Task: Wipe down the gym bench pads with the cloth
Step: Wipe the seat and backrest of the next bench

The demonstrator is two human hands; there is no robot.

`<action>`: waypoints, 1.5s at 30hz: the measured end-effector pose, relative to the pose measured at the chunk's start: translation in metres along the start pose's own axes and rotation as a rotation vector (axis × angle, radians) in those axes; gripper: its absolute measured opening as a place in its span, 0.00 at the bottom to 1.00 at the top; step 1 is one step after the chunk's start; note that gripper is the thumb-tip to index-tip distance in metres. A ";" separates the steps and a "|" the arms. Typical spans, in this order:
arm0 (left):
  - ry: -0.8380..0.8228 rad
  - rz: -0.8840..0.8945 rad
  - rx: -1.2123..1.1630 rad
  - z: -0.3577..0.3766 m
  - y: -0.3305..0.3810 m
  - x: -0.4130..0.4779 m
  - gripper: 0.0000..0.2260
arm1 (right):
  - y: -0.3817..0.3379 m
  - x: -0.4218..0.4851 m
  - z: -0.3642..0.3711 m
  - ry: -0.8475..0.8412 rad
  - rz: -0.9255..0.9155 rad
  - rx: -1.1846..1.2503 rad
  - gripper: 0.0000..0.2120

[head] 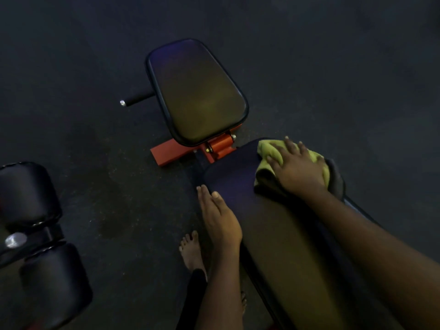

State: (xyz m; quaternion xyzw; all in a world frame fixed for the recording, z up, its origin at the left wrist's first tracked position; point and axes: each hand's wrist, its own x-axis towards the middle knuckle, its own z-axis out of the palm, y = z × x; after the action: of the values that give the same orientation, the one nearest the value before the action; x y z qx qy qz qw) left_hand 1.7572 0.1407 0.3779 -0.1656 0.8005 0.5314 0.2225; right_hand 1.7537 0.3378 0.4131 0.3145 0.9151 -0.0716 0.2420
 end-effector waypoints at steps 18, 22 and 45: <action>-0.067 -0.068 -0.239 -0.070 -0.033 0.042 0.18 | -0.080 0.103 0.006 -0.189 -0.208 -0.216 0.32; 0.077 -0.060 -0.214 -0.088 -0.040 0.047 0.24 | -0.155 0.049 0.034 -0.290 -0.552 -0.233 0.27; 0.010 0.125 0.032 -0.028 -0.011 0.039 0.20 | -0.064 0.107 -0.003 -0.232 -0.352 -0.108 0.28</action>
State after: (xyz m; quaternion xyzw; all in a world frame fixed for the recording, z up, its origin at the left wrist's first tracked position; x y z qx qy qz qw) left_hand 1.7249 0.1091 0.3580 -0.1143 0.8187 0.5306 0.1876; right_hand 1.6401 0.3455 0.3624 0.1260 0.9244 -0.0994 0.3460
